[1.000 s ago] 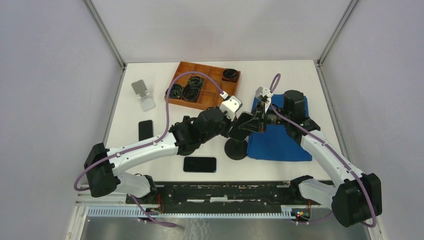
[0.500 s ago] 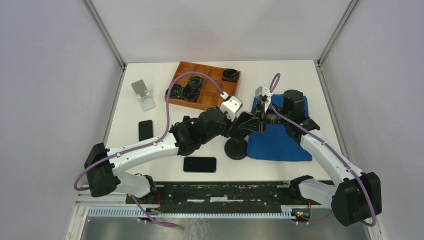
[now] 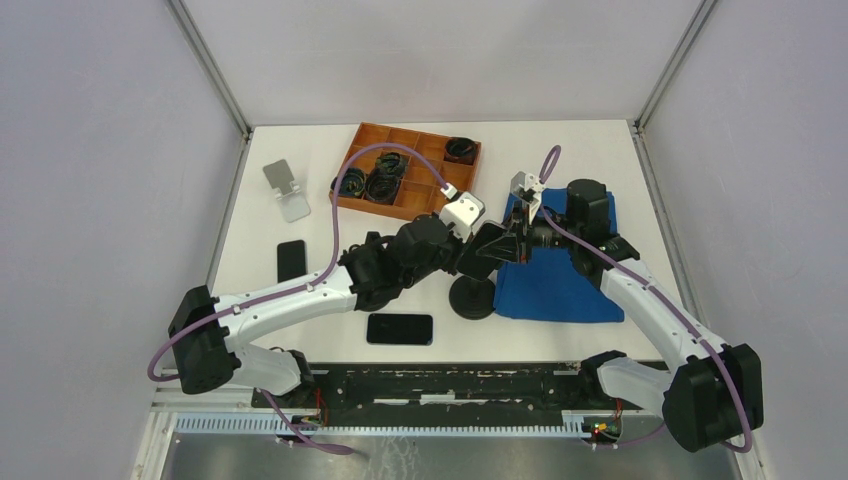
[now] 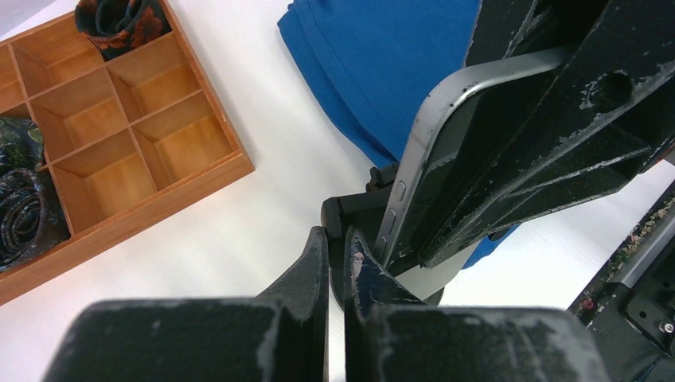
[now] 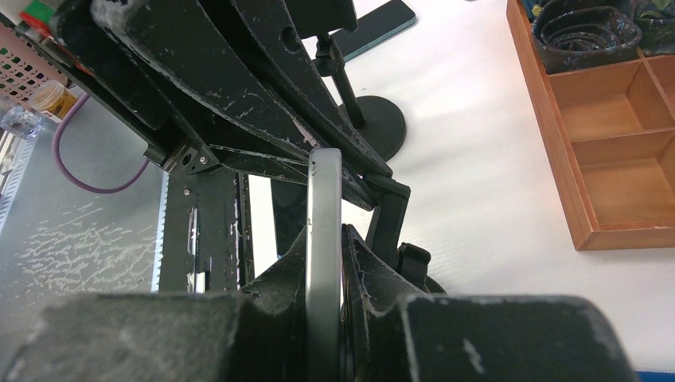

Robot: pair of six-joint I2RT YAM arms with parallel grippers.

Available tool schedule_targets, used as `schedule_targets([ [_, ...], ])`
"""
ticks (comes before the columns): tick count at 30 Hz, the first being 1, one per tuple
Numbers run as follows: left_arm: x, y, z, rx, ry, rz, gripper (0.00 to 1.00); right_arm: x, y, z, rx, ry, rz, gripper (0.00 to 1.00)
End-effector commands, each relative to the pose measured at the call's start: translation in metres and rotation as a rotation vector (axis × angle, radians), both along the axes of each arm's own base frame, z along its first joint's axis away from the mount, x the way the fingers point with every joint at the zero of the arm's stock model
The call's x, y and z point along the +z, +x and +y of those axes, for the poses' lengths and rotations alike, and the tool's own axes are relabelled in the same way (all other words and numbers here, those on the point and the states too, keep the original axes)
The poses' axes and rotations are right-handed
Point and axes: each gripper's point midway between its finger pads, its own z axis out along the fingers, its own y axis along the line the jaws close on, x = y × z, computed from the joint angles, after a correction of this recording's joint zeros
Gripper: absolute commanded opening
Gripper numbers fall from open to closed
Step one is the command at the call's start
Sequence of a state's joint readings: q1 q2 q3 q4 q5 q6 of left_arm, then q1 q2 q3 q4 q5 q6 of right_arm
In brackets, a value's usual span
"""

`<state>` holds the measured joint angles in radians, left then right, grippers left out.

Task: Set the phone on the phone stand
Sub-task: Install the phone on the phone stand.

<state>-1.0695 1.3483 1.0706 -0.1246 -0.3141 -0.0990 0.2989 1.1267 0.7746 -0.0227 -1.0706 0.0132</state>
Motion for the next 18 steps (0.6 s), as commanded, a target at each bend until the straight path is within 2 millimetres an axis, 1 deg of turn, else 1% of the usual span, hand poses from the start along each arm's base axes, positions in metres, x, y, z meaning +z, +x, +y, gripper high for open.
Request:
schedule_targets([
  [1,0.0388,0.0068,0.0227,0.071,-0.013,-0.095,0.02,-0.0617,0.0455,-0.0418,-0.341,-0.198,0.129,0.00],
  [5,0.0423,0.0026,0.0179,0.044,-0.016,-0.102,0.02,-0.0639,0.0452,-0.0415,-0.340,-0.201,0.134,0.00],
  [9,0.0443,0.0026,0.0178,0.044,-0.012,-0.112,0.02,-0.0643,0.0447,-0.0412,-0.348,-0.191,0.155,0.00],
  [18,0.0406,0.0046,0.0208,0.063,0.002,-0.114,0.02,-0.0622,0.0474,-0.0426,-0.388,-0.183,0.176,0.00],
])
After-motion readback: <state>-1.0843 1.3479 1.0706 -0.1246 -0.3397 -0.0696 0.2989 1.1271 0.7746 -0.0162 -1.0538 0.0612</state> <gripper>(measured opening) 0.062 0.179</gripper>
